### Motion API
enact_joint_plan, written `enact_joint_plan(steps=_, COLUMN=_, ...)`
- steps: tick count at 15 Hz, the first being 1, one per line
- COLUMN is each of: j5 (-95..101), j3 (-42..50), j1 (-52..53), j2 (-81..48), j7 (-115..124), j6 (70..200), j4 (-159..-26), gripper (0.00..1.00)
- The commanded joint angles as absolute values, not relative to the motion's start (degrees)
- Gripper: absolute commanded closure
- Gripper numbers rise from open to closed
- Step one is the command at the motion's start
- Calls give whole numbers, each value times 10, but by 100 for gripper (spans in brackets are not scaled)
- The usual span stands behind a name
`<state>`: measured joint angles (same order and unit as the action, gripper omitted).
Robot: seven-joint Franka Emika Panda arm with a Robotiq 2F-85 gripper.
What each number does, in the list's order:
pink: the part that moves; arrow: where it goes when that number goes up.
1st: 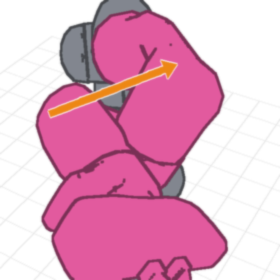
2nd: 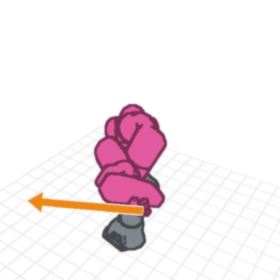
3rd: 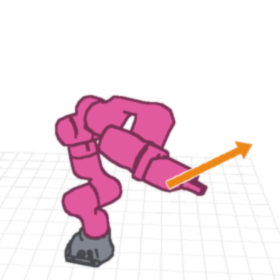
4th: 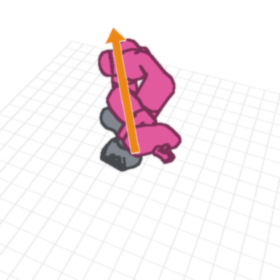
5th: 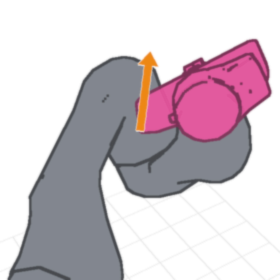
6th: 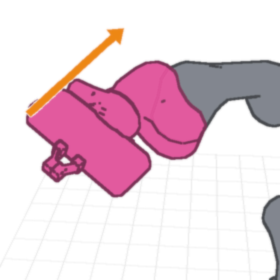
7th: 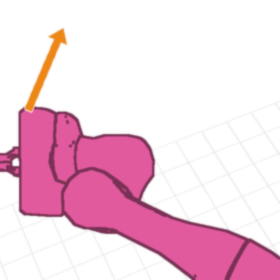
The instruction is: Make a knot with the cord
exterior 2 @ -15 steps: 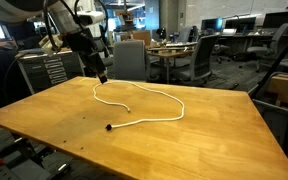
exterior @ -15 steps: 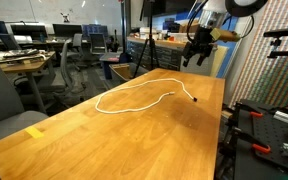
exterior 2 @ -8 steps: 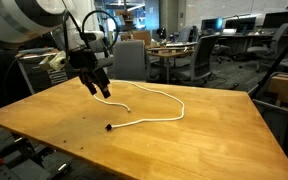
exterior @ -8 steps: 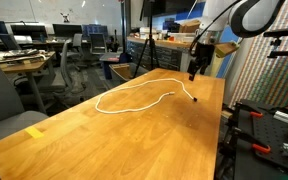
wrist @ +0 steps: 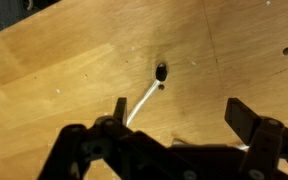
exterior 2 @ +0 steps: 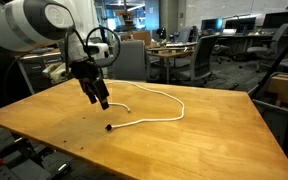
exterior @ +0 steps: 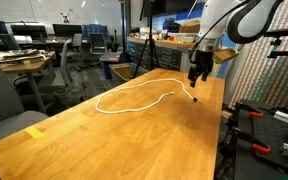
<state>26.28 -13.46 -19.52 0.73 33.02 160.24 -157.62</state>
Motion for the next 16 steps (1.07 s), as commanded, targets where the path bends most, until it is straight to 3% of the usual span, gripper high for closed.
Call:
enact_joint_plan(steps=1, j5=296, j3=-124, j1=-204, j2=-41, j7=369, j6=1614, j4=-1556, gripper=0)
enact_joint_plan(steps=12, j5=323, j3=-27, j1=-191, j2=-142, j7=473, j6=1731, j4=-1550, gripper=0)
enact_joint_plan(steps=16, j5=337, j3=10, j1=-161, j2=-153, j7=507, j6=1794, j4=-1553, gripper=9)
